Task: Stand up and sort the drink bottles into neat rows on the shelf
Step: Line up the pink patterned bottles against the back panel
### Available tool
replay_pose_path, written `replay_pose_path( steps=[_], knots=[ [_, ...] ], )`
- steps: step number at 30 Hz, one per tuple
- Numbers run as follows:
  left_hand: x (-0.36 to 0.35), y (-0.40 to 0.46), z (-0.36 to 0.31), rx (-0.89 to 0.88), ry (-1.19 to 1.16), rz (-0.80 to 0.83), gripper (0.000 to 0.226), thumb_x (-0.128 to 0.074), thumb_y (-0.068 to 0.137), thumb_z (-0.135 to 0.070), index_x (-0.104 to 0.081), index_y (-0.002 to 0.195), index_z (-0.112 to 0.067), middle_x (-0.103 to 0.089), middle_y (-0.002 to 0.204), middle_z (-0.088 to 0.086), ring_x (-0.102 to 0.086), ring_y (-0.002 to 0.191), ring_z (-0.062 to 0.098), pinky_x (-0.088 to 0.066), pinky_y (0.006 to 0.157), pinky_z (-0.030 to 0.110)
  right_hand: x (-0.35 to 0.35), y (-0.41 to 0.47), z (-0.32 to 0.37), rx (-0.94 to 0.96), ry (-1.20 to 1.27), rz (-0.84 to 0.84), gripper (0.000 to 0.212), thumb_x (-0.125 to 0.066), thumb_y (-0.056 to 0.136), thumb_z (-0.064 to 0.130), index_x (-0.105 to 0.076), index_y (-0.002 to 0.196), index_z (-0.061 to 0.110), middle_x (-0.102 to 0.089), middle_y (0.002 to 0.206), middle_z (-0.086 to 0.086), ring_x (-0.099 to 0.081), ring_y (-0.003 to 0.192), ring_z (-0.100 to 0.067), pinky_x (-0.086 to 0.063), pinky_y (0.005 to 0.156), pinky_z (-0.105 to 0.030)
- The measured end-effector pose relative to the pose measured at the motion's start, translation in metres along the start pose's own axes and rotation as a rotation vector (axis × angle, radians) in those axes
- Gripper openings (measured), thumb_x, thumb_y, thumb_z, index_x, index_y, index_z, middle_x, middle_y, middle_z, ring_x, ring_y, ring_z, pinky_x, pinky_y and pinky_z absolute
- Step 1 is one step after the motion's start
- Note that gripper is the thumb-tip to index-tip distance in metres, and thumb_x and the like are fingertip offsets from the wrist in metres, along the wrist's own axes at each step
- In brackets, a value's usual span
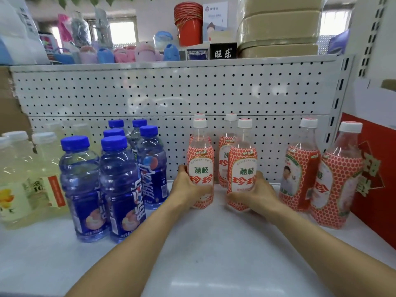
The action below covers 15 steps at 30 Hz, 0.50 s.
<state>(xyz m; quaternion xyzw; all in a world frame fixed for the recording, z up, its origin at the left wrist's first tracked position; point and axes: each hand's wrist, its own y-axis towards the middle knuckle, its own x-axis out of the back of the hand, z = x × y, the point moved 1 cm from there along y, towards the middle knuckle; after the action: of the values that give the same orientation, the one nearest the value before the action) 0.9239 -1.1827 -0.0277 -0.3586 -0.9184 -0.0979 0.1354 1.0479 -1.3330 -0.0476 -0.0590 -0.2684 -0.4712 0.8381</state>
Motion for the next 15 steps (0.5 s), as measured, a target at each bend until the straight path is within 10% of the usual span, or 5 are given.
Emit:
replay_pose_path(
  steps=[9, 15],
  knots=[
    [-0.003, 0.009, 0.014, -0.067, 0.04, -0.284, 0.078, -0.075, 0.083, -0.01, -0.024, 0.143, -0.014, -0.05, 0.134, 0.009, -0.053, 0.125, 0.029, -0.05, 0.098, 0.046, 0.006, -0.003, -0.018, -0.024, -0.046, -0.255, 0.077, -0.079, 0.077, 0.015, -0.028, 0.135, 0.011, -0.049, 0.13, -0.01, -0.053, 0.121, -0.03, -0.048, 0.098, -0.045],
    [-0.004, -0.014, 0.007, -0.498, 0.306, -0.388, 0.104, -0.065, 0.087, 0.002, 0.009, 0.156, -0.023, -0.003, 0.162, 0.0, -0.009, 0.151, 0.017, -0.028, 0.119, 0.043, 0.008, -0.021, 0.019, 0.435, -0.149, -0.547, 0.094, -0.073, 0.081, 0.01, -0.01, 0.151, 0.013, -0.023, 0.151, -0.011, -0.021, 0.142, -0.023, -0.023, 0.118, -0.036]
  ],
)
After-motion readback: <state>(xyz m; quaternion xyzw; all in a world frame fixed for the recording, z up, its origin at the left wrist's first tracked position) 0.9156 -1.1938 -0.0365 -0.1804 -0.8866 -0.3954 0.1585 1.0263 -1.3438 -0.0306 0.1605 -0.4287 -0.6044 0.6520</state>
